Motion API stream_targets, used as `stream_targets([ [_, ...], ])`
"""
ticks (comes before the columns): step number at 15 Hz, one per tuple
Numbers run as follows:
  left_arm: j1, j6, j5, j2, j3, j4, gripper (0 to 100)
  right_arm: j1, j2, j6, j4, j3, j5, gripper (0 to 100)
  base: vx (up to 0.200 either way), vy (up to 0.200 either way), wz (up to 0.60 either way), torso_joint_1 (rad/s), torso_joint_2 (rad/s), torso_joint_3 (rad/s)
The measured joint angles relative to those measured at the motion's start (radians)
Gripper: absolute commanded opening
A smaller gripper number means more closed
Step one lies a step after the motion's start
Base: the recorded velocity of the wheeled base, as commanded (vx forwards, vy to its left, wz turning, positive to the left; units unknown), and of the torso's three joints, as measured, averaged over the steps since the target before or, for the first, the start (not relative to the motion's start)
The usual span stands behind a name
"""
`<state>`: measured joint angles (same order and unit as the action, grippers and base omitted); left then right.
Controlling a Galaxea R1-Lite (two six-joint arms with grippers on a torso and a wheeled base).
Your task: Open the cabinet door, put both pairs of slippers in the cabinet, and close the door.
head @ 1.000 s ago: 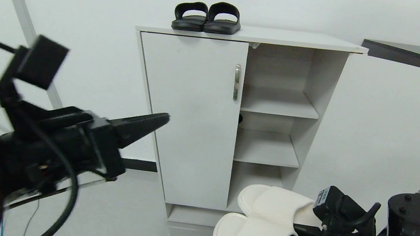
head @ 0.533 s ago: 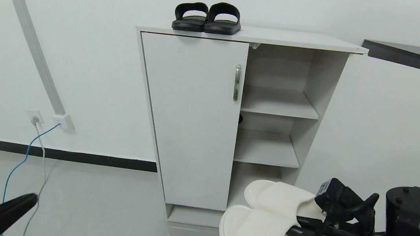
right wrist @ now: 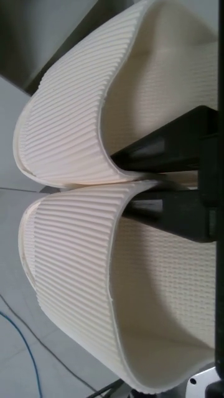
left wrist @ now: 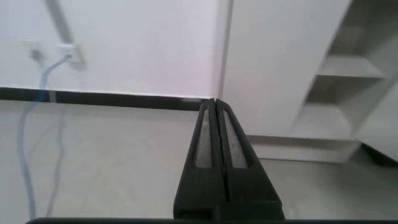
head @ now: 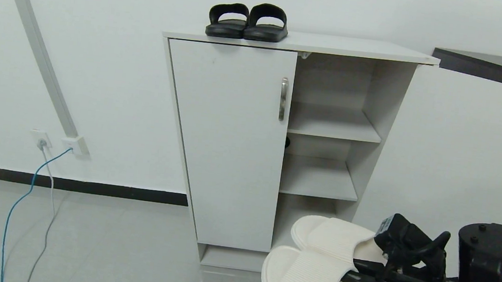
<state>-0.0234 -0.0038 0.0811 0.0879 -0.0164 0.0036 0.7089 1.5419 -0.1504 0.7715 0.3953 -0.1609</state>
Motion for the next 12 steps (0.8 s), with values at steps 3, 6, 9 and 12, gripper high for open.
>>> stream_targets([
  [3, 0.023, 0.018, -0.099, -0.064, 0.012, 0.000, 0, 0.005, -0.001, 0.000, 0.000, 0.001, 0.001, 0, 0.000, 0.000, 0.00, 0.000, 0.00, 0.000],
  [6, 0.026, 0.020, -0.118, -0.084, 0.014, -0.001, 0, 0.014, 0.003, 0.021, 0.000, 0.019, 0.060, 0, 0.000, 0.000, 0.00, 0.000, 0.00, 0.000],
  [9, 0.026, 0.021, -0.118, -0.090, 0.014, -0.001, 0, 0.117, 0.032, 0.198, 0.000, 0.045, 0.344, 0, 0.000, 0.000, 0.00, 0.000, 0.00, 0.000],
  [12, 0.026, 0.021, -0.118, -0.091, 0.013, 0.000, 0, 0.229, 0.119, 0.330, 0.020, 0.119, 0.587, 0, 0.000, 0.000, 0.00, 0.000, 0.00, 0.000],
])
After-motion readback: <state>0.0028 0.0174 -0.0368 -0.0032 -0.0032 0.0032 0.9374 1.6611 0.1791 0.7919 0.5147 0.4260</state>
